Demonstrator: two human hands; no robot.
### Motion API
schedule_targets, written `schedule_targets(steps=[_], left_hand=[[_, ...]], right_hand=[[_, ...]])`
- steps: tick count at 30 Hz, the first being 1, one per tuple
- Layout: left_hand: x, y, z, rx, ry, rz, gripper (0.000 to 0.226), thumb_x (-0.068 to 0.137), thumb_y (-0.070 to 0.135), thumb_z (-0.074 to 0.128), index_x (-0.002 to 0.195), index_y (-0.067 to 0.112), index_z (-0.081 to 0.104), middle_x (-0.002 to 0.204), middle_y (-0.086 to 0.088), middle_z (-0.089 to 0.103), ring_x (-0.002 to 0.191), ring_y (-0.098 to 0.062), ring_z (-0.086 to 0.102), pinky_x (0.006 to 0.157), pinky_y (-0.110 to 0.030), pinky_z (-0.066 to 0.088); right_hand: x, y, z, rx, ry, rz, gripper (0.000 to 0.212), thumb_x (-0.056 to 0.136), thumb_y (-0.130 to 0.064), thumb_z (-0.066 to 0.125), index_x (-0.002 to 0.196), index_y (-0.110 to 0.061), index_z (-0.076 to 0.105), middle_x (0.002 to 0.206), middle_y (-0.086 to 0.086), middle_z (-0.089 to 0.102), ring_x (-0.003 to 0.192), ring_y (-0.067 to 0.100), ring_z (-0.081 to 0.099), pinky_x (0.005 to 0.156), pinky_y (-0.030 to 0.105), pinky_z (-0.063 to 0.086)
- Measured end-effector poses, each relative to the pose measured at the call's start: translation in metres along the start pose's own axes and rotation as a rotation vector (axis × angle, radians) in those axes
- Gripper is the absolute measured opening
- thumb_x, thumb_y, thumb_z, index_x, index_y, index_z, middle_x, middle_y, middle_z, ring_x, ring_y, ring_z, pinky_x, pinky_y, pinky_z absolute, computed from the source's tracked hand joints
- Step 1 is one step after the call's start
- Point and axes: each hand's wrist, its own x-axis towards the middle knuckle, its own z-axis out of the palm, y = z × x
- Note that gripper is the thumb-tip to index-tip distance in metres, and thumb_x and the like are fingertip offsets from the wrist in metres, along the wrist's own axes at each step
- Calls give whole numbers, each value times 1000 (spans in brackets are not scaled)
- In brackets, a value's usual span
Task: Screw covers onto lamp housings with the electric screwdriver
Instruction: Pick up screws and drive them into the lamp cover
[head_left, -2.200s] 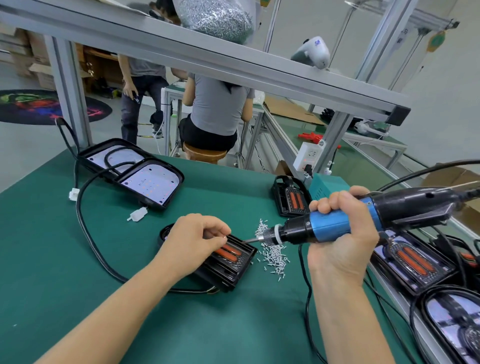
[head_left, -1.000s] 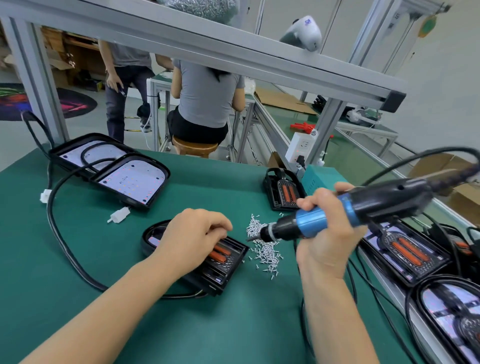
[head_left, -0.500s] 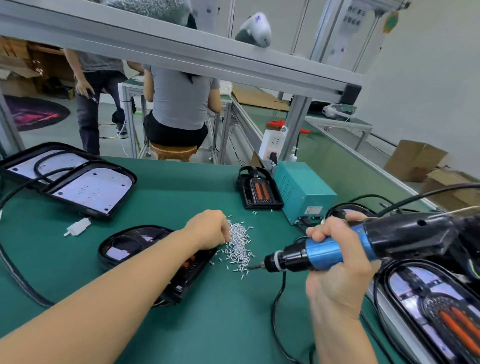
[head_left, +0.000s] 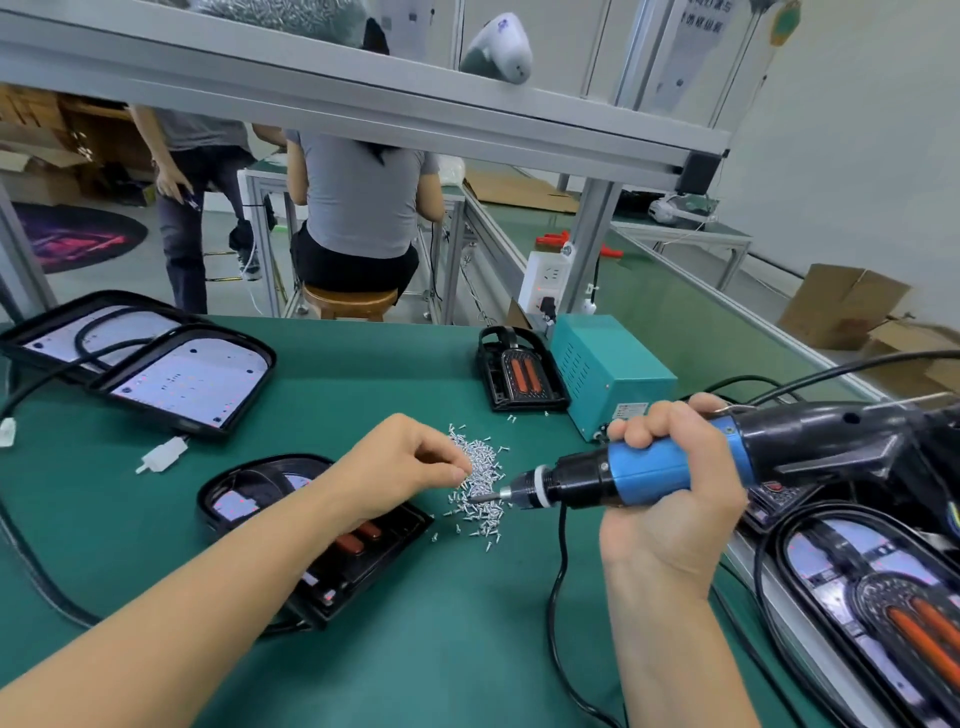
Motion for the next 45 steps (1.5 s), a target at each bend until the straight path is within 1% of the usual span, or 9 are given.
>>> schedule_targets(steps=[4,14,24,28,32,34,36,40,45], left_hand=[[-19,4,-8,-262,-8,56,15,81,9,72,76,22,78,83,6,75,78,2,64,73,-5,43],[-44,11,-20,-403,60,79,15,79,8,72,69,18,75,74,5,71,69,0,59,69,-6,43],[-48,13,-29,-283,54,140,18,82,11,71,69,23,74,72,9,69,68,1,57,70,-6,40],[-43,9,-35,-80,92,164,16,88,14,64,76,23,67,73,15,66,69,5,55,70,-5,38],[-47,-23,-64,31,456,-46,14,94,16,52,83,16,60,79,7,63,72,-10,51,69,-22,40],[-58,-42,-79,262,565,-185,16,94,15,48,82,14,58,79,0,62,75,-21,52,68,-33,40],[-71,-53,-85,440,545,-270,17,93,16,49,78,16,59,75,2,61,79,-25,53,69,-35,43],[-92,-63,-89,329,490,-287,12,91,19,56,82,19,65,85,-2,62,98,-9,52,84,-35,46],[-105,-67,-88,248,424,-347,19,89,18,58,71,23,62,55,4,50,56,-20,47,71,-37,53]], right_hand=[[-2,-4,14,107,-25,-86,23,68,-4,55,86,-16,47,54,-5,46,47,12,46,60,26,47],[-7,-5,32,142,-108,-90,22,67,-7,54,85,-17,46,54,-5,46,48,11,45,60,25,47],[-14,-4,41,132,-134,-86,20,67,-7,54,83,-18,48,54,-5,47,47,10,46,60,24,47],[-12,-8,42,134,-145,-100,19,68,-7,53,83,-18,48,55,-5,47,47,10,46,60,24,47],[-14,2,44,98,-190,-75,19,69,-7,54,84,-18,48,55,-5,47,49,11,46,62,24,47],[-19,14,48,83,-221,-42,20,69,-6,54,85,-18,47,55,-5,46,48,11,45,61,24,47],[-26,29,54,74,-253,-1,22,69,-4,53,85,-17,47,55,-4,46,48,12,45,59,24,47],[-40,59,70,57,-308,74,24,69,-1,54,87,-15,47,56,-2,45,47,13,46,57,26,48],[-59,90,93,-1,-376,99,25,70,3,56,87,-14,49,58,1,48,46,17,47,57,30,49]])
